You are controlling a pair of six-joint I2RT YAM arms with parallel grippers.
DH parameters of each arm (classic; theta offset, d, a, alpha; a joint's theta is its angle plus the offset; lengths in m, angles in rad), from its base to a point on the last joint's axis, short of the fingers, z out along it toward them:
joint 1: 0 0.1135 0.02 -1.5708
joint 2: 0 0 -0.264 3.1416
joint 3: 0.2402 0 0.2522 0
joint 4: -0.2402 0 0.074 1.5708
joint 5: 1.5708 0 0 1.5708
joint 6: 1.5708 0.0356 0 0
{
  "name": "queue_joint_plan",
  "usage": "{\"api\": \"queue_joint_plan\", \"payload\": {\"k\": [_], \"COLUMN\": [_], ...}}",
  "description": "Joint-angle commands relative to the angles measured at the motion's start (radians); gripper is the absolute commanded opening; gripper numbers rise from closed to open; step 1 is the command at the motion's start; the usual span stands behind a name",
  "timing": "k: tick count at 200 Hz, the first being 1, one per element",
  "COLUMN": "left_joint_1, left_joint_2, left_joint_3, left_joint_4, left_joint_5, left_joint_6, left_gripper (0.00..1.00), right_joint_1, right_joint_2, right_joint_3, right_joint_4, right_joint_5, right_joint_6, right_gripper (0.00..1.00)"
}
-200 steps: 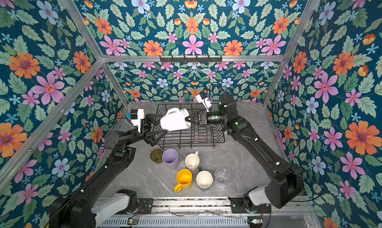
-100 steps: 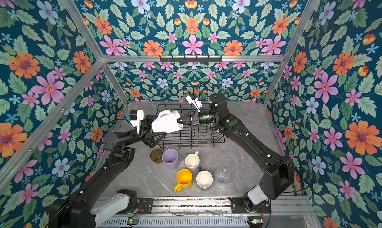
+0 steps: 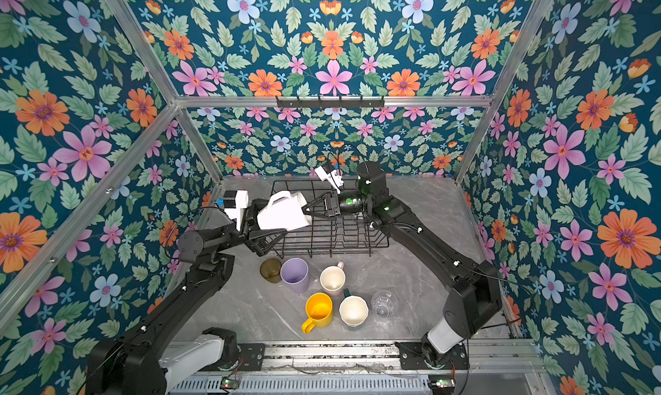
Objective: Load cups into a dish rack
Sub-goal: Place the cup upside down at the dish rack.
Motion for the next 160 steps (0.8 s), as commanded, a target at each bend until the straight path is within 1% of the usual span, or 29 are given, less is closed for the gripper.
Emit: {"api": "queue_joint_plan", "payload": {"k": [1,30,48,66,72,81,103,129,141,160], "left_joint_1": [-0.001,-0.001,0.000,-0.001,-0.001,0.000,-0.001,-0.001,0.000,-0.001], "left_joint_2": [-0.001,0.000,0.001,-0.002,-0.003,-0.005,-0.013,-0.028,-0.037,-0.056], "left_joint_3": [0.005,0.006,0.006,0.007,0.009,0.011,0.018,0.024,0.027,0.033], "left_joint_4": [0.067,0.067,0.067,0.064,0.061,0.050,0.012,-0.019,-0.047,-0.107], "left_joint_5": [0.030,0.032,0.032,0.031,0.029,0.027,0.017,0.005,-0.004,-0.024], "left_joint_6": [-0.014,-0.016,-0.017,-0.011,-0.009,-0.002,0.023,0.047,0.065,0.108], "left_gripper": [0.95,0.88,0.81,0.71,0.67,0.57,0.30,0.07,0.00,0.00], "right_joint_1": [0.004,0.009,0.008,0.009,0.009,0.008,0.009,0.008,0.008,0.006], "right_joint_2": [0.002,0.007,0.009,0.009,0.010,0.012,0.012,0.015,0.015,0.012], "right_joint_3": [0.010,0.011,0.011,0.011,0.013,0.014,0.019,0.023,0.024,0.025], "right_joint_4": [0.090,0.092,0.092,0.089,0.088,0.088,0.083,0.077,0.073,0.065], "right_joint_5": [-0.004,-0.004,-0.002,0.003,0.006,0.005,0.007,0.015,0.017,0.023], "right_joint_6": [0.028,0.032,0.035,0.034,0.034,0.034,0.034,0.032,0.033,0.031], "right_gripper": [0.00,0.00,0.00,0.00,0.00,0.00,0.00,0.00,0.01,0.05]}}
